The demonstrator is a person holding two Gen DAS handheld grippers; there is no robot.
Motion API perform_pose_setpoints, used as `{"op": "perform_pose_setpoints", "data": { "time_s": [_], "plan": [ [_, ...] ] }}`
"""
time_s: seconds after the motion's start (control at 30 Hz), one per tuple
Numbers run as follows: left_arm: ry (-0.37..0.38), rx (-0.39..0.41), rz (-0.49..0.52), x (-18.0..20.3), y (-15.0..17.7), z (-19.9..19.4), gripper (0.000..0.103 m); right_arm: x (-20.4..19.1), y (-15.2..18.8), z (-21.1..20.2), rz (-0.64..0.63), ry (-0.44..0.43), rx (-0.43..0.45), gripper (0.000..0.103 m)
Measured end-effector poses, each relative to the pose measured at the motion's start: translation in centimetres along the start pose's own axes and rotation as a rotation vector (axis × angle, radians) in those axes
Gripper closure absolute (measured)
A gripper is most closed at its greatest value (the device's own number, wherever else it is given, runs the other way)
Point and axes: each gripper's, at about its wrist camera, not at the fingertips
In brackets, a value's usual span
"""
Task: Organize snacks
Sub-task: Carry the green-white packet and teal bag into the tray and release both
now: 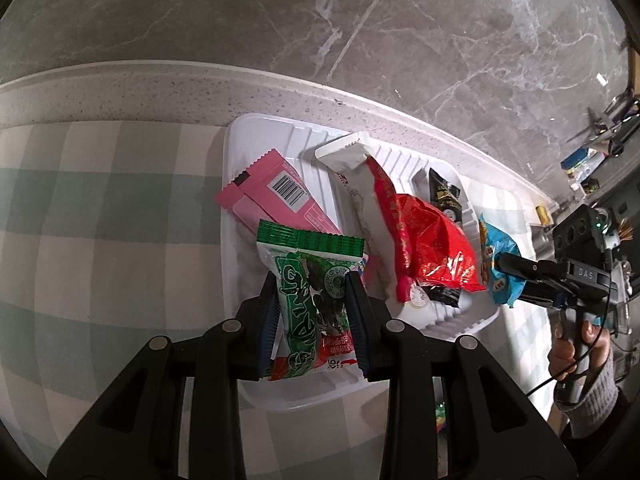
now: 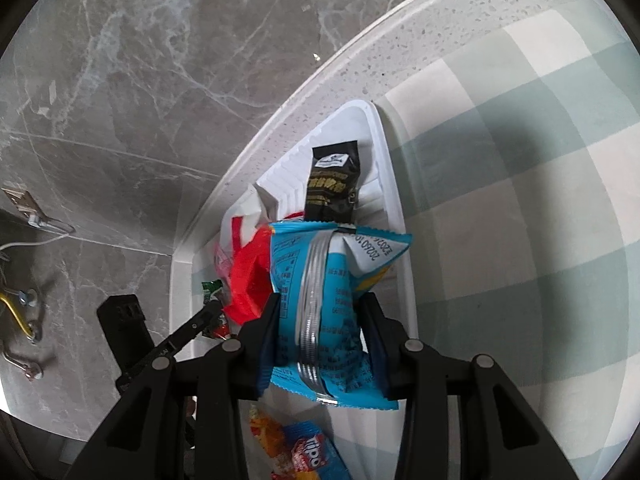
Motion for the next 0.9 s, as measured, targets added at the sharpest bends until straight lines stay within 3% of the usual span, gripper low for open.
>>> {"op": "perform_pose_setpoints", "data": {
  "time_s": [0.1,0.23,0.3,0.4,0.9],
  "plan": [
    [-0.039,-0.013,0.021,0.4,0.0,0.6,0.07,-0.5,0.1,0.4,-0.039,0.038,0.003,0.06],
    [-0.074,-0.015,0.066,1.2,0.1,1.0,0.056,-1.8,0.6,0.6,-0.121,0.113,0.02,0.058],
    [-0.097,-0.014,0.088,1.7,0.1,1.0,0.054,-2.6,1.0,0.5,-0.172,0.156,0.038,0.052],
    [-0.142,-0.003,0.133,2.6,0.1,0.7,0.05,-3.4,1.4,0.0,-0.222,0.197,0.067,0.049],
    [-0.217,0.066,0.2,5.7,1.4,-3.6,0.048,-5.5,5.1,-3.8,-0.339,0.234,0.156,0.04]
  ]
}}
Point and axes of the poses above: each gripper's, at about its wrist camera, not at the fingertips, and z roughly the way its jaws point, x to its right, y to its underside, and after that the axes turned 10 degrees about z, right-handed
